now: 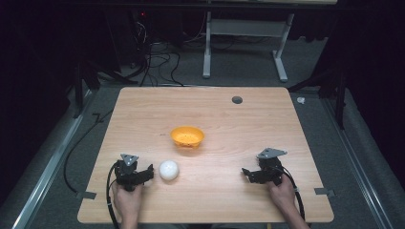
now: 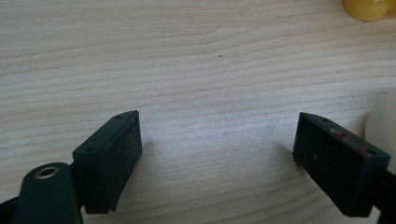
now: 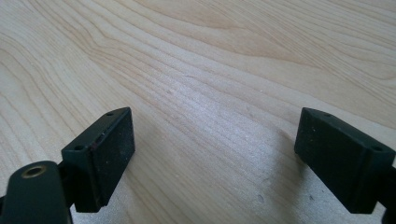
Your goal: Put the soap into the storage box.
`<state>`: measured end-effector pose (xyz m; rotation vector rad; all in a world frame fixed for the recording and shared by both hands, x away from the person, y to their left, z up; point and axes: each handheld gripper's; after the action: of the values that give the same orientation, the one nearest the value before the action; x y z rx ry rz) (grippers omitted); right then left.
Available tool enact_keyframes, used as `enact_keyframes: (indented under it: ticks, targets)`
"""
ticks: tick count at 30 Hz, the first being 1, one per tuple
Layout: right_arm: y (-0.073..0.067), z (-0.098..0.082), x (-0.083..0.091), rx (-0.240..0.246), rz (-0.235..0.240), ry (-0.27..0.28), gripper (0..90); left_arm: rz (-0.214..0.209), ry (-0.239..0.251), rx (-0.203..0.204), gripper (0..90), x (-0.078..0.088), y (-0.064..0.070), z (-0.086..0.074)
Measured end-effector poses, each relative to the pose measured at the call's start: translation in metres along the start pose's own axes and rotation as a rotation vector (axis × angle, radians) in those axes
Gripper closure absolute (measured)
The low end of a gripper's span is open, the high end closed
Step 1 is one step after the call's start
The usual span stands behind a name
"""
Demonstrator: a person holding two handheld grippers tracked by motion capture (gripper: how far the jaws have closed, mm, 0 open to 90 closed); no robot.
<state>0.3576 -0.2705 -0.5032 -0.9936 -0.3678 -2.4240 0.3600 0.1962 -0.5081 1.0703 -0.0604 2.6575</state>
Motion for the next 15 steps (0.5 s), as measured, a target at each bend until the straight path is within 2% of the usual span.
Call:
enact_keyframes:
  ticks: [15]
  targets:
    - [0.0, 0.0, 0.0, 0.0, 0.0, 0.0, 12.8, -0.004, 0.002, 0.004, 15.8, 0.0002, 0.0004, -0.0004]
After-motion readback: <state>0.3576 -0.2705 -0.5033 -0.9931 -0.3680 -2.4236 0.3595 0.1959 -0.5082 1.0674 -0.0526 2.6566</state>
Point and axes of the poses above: each handheld gripper's, and its own axes: x roughly backward along the jaws, z roughly out of its top, y roughly to its right, and after that the axes turned 4 degrees about -z, right-handed
